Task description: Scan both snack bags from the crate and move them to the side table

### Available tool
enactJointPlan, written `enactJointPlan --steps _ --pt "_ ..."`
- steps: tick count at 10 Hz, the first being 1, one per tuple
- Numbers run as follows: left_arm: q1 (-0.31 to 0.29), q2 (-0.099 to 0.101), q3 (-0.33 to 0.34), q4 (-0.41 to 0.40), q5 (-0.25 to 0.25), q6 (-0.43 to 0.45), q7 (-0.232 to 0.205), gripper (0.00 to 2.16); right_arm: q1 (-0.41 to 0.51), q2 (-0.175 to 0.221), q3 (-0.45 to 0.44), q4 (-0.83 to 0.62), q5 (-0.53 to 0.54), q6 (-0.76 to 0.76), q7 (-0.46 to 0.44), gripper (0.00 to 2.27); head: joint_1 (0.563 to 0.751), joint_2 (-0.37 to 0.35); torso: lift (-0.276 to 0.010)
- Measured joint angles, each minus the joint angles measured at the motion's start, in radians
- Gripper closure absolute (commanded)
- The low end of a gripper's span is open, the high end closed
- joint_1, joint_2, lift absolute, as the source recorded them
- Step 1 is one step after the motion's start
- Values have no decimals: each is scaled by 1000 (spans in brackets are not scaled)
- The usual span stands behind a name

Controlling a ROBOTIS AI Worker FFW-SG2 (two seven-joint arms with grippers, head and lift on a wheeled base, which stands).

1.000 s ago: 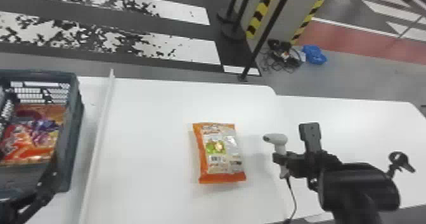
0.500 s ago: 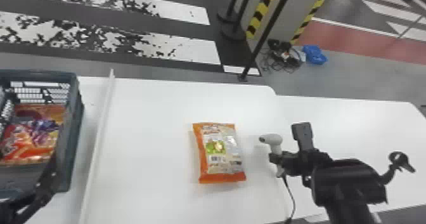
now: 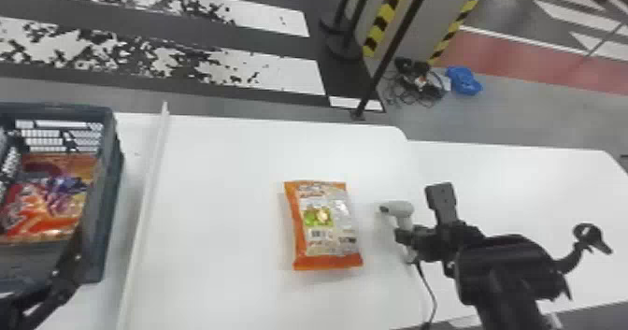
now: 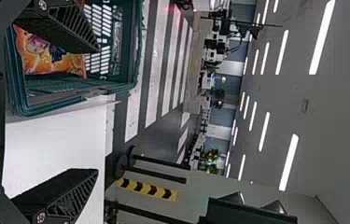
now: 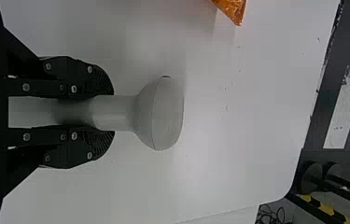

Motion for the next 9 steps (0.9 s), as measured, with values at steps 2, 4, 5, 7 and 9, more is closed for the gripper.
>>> enactJointPlan --steps 2,4,5,7,9 --pt "0 0 0 0 0 0 0 83 0 0 0 4 0 -4 -2 1737 695 -350 -29" --pt "0 0 0 1 0 0 0 83 0 3 0 4 -9 -10 -4 508 695 -350 -29" --pt "1 0 1 1 0 0 0 83 1 5 -1 4 -13 -15 -10 167 695 -350 -29" --pt "3 -1 2 1 0 -3 0 83 5 7 -9 2 -24 -17 -25 107 695 -350 -29" --pt "3 -2 2 0 0 -6 0 83 35 13 -50 -58 -65 5 -37 107 695 -350 -29"
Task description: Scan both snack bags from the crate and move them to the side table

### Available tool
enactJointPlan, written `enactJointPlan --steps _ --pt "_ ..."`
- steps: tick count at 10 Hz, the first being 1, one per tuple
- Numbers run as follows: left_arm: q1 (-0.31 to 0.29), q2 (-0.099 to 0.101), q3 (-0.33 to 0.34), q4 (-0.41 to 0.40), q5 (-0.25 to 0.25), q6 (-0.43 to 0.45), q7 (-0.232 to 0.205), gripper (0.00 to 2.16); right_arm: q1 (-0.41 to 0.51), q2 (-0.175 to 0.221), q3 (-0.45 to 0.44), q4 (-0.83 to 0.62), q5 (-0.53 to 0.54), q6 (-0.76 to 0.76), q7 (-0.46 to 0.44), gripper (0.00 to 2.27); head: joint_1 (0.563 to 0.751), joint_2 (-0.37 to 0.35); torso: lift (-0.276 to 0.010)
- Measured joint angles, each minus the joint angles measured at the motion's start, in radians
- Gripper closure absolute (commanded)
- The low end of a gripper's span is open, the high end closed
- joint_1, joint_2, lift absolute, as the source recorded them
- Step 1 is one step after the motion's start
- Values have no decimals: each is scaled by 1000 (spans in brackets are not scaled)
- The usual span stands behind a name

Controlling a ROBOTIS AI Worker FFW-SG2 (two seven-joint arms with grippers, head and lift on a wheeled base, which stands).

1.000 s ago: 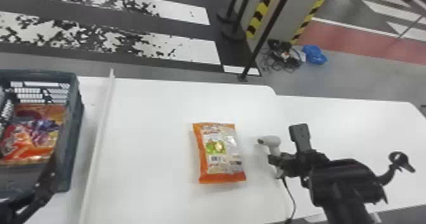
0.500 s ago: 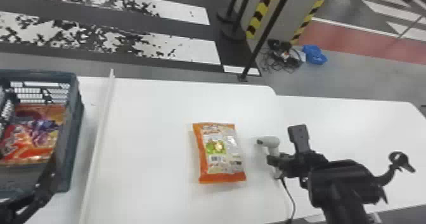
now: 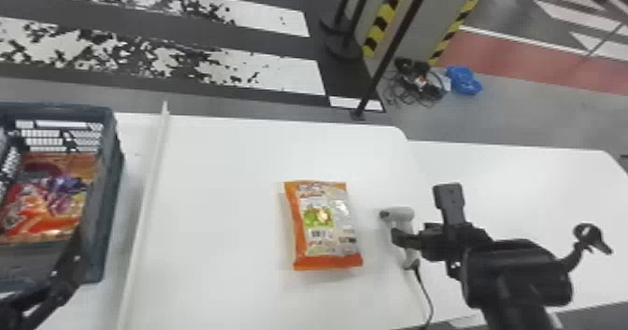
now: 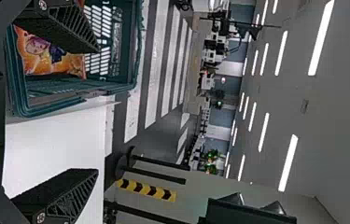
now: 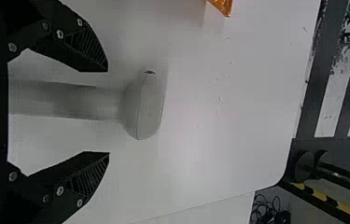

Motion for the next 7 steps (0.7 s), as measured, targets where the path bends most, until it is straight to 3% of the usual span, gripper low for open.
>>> enactJointPlan --steps 3,5,7 --pt "1 -3 0 0 0 0 0 83 120 47 -117 -262 -153 120 -23 90 695 -350 -29" --pt "1 -4 0 0 -1 0 0 83 170 76 -174 -357 -265 127 93 76 695 -350 -29" --pt "2 -5 0 0 -1 0 0 83 179 90 -179 -379 -325 142 151 43 695 -311 -29"
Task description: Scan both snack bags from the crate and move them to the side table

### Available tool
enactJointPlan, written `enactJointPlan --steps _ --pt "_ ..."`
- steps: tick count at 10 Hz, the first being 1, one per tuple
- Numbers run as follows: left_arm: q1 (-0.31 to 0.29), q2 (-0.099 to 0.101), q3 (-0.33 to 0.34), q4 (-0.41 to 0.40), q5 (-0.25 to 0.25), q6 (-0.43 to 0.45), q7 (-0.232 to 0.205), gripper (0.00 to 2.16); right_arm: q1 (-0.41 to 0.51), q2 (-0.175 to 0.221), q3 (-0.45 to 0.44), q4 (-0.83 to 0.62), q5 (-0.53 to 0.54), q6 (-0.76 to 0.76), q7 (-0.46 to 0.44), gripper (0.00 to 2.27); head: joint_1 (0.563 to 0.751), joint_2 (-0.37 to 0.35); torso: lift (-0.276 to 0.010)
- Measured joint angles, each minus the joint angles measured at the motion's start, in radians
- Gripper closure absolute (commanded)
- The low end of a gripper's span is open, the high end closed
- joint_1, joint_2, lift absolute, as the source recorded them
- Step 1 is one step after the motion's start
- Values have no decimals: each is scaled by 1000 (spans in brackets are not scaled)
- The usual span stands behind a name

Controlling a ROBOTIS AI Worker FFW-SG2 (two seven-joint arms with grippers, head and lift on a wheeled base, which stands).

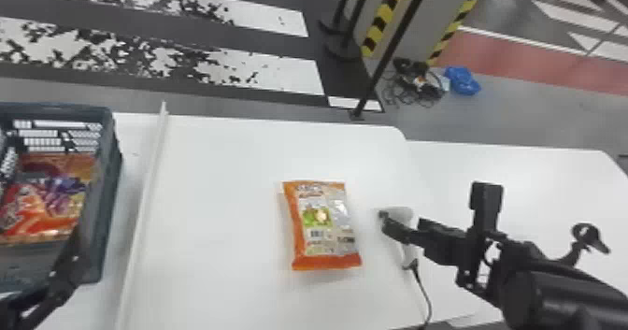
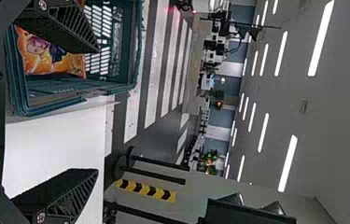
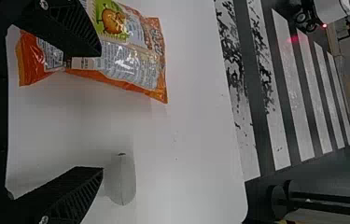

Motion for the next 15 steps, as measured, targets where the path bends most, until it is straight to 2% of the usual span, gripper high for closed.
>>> enactJointPlan --steps 4,8,11,13,14,15 --pt "0 2 0 1 0 0 0 83 -10 -4 101 26 -5 32 34 33 695 -233 -29" --pt "0 2 0 3 0 0 0 83 -92 -36 191 154 31 28 119 39 695 -181 -29" --pt "0 3 0 3 0 0 0 83 -178 -69 251 299 72 19 156 87 695 -180 -29" --pt "1 5 0 2 0 0 0 83 -221 -76 271 374 95 11 198 410 695 -176 -29" --pt "1 5 0 2 0 0 0 83 -239 -81 279 405 102 11 207 1025 695 -179 -29" --pt "1 5 0 1 0 0 0 83 -256 -88 288 437 112 7 228 2121 695 -179 -29"
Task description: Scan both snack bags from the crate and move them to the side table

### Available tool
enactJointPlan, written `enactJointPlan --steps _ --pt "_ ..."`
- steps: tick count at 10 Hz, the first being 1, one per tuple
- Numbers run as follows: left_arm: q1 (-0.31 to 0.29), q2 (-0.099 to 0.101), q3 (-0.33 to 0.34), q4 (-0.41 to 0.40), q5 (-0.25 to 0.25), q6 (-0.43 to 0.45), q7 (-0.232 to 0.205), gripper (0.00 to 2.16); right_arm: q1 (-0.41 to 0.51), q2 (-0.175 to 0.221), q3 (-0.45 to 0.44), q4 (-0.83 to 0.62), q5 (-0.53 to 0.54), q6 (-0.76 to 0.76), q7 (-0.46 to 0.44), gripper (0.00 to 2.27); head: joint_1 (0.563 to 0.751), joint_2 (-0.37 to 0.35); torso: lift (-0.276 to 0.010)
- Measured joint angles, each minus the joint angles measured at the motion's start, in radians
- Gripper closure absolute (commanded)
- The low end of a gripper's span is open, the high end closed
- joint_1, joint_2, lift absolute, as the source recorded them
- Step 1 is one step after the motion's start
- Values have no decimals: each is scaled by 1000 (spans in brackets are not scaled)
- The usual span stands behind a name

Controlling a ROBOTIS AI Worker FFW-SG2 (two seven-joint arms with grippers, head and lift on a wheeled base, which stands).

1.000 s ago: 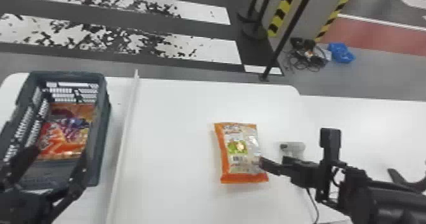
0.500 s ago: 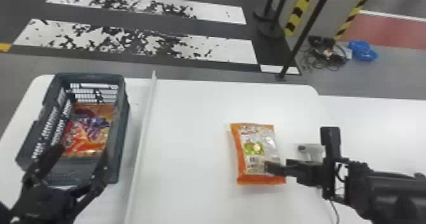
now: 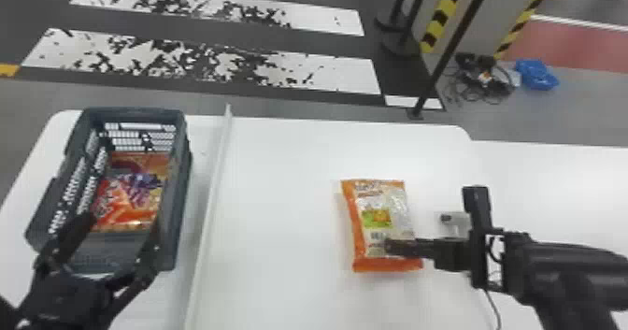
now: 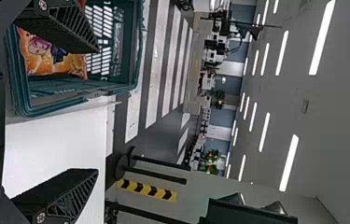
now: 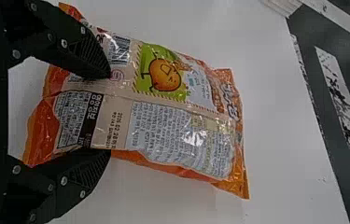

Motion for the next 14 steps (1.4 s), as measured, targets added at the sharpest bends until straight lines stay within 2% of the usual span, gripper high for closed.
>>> enactJointPlan --steps 1,5,8,10,12,13,14 --pt "0 0 0 0 0 0 0 83 -8 -2 8 17 13 -6 -10 2250 695 -186 -29" --pt "0 0 0 0 1 0 0 83 40 -1 -28 -18 25 -126 25 2253 695 -195 -29" --pt "0 -2 3 5 1 0 0 83 91 6 -147 -134 -72 -88 22 2253 695 -217 -29" --pt "-1 -3 3 5 0 0 0 83 93 5 -242 -176 -115 -70 12 2250 695 -259 -29" --pt "0 -2 3 3 0 0 0 83 46 -26 -336 -136 -137 -70 -9 2250 695 -318 -29" --pt "1 -2 3 3 0 0 0 83 19 -62 -368 -90 -139 -79 -32 2250 695 -350 -29" --pt "2 -2 3 3 0 1 -1 83 -7 -100 -389 -32 -130 -107 -63 2253 695 -350 -29"
